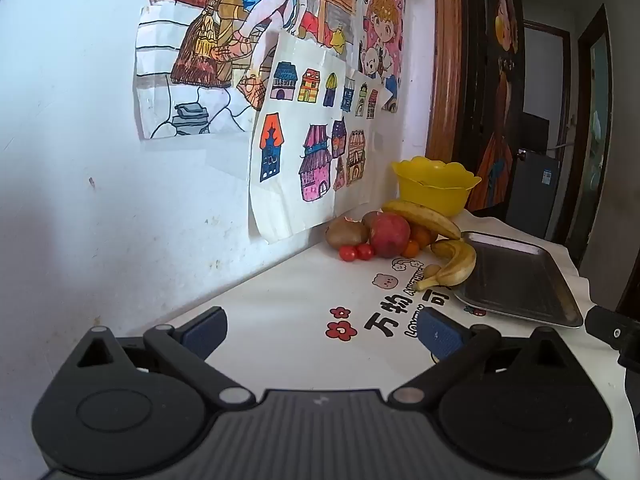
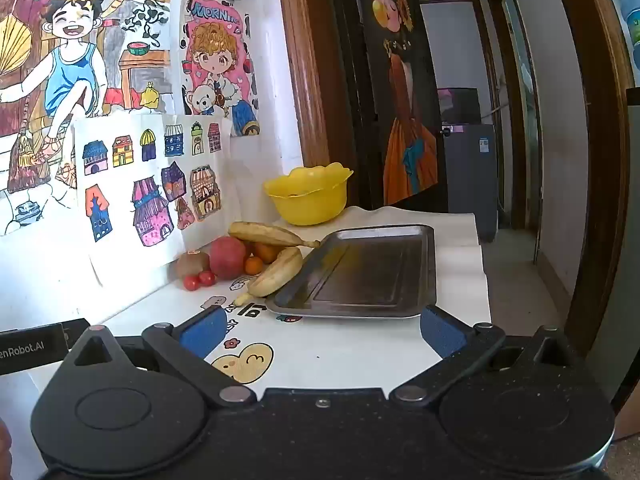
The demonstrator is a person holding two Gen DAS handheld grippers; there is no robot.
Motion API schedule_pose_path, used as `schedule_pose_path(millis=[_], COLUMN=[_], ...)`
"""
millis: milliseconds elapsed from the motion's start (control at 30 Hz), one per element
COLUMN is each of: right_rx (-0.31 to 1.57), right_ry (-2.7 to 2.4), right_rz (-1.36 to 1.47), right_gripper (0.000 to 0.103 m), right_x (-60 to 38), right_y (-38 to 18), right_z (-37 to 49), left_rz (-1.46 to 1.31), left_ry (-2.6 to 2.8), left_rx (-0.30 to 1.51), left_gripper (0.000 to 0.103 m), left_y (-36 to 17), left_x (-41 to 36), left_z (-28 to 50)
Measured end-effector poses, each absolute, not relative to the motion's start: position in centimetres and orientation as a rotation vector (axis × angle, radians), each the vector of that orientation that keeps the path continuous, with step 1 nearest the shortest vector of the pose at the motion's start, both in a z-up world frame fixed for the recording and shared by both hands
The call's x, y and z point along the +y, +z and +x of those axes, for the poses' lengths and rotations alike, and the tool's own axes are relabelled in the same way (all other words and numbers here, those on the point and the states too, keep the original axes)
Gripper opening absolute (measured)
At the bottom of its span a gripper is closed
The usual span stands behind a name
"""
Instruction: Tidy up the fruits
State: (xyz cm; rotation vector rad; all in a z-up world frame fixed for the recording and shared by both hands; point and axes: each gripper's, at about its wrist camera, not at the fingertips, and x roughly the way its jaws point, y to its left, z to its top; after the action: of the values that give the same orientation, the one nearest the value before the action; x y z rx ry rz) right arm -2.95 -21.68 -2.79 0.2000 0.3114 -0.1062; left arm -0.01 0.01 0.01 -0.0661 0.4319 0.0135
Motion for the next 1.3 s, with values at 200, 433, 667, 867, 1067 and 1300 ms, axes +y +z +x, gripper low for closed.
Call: schedule_pose_path(millis=[200,433,667,867,1067,1300], right_rx=[0.311,0.313,0.311,0.316,0.319,0.324], right_ry=[-0.106,-0.105,-0.105,-0.103,-0.105,-0.107], right_rz=[0.201,0.201,0.202,0.200,0.202,0.204], right_gripper=[0.102,0.102,0.102,0.102,0.102,0.102], right_x=[-21.72,-21.74,-21.75,-21.69,-21.86,-21.83], right_y=[-2.79,-2.78,-2.71,-2.64,-2.78,-3.02], right_z=[-3.00,-3.12,-3.33,-3.17,-3.10,-2.93], left_rz=[-0.065,-0.067,-0.068,-0.067,-0.066,-0.065], left_ry=[0.015,0.014,0.014,0.011,0.013,0.013], left_rx=[0.431,0.428,0.428,0.433,0.434,0.434], left_gripper=[0.103,0.103,0.103,0.103,0.103,0.103], left_y=[0.00,0.00,0.00,0.00,-0.02,-0.14], left_x=[0.00,0.01,0.01,0.55,0.17,0.12], left_z=[-0.01,-0.02,-0.01,-0.09,-0.16,0.09])
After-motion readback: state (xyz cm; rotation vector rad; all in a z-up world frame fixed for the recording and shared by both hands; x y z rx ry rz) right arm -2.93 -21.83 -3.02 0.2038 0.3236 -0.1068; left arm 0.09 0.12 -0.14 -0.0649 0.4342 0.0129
